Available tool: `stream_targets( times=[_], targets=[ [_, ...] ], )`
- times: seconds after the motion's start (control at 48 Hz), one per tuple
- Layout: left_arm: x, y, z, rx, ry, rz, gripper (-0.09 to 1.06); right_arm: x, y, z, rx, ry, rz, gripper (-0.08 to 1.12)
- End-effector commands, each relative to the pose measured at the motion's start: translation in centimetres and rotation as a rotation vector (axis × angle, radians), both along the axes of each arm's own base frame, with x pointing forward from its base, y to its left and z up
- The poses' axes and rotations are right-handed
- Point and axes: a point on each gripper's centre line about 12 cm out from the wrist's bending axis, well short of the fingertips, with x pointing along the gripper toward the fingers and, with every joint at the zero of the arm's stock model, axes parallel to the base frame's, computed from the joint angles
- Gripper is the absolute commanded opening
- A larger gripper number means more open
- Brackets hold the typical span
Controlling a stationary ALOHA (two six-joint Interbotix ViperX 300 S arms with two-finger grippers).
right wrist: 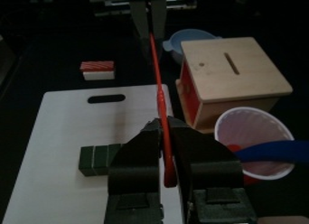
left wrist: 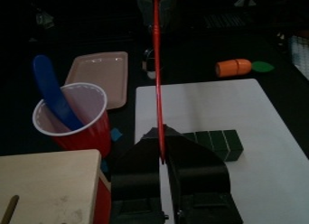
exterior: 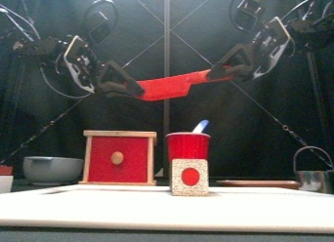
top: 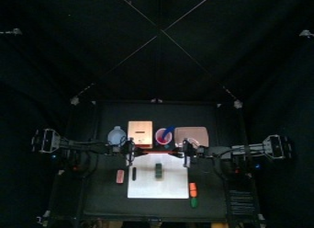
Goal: Cut the sushi into 4 pieces with the knife
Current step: Cut the sushi into 4 pieces
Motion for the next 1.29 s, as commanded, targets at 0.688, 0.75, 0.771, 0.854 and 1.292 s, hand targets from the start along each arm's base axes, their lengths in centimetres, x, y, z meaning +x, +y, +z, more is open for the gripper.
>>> stream_targets(
  times=[0.688, 0.75, 0.771, 0.854, 1.292],
  targets=[
    [2.3, -3.9, -5.7, 0.003, 0.027, -0.155, 0.21, 2.3, 2.5, -6.8, 0.097, 0.256, 0.027, 0.07],
    [2.6, -4.1, -5.9, -0.001, 0.010, -0.160, 0.21, 2.4, 2.5, -7.2, 0.097, 0.270, 0.026, 0.07],
    [2.6, -4.1, -6.0, -0.002, 0.007, -0.162, 0.21, 2.4, 2.5, -7.3, 0.099, 0.273, 0.025, 0.07],
    [2.8, -4.3, -6.2, -0.004, 0.001, -0.168, 0.21, 2.4, 2.5, -7.7, 0.099, 0.285, 0.025, 0.07],
    [3.8, -4.9, -7.1, -0.016, 0.004, -0.174, 0.21, 2.0, 2.4, -8.1, 0.100, 0.305, 0.023, 0.07]
  ],
)
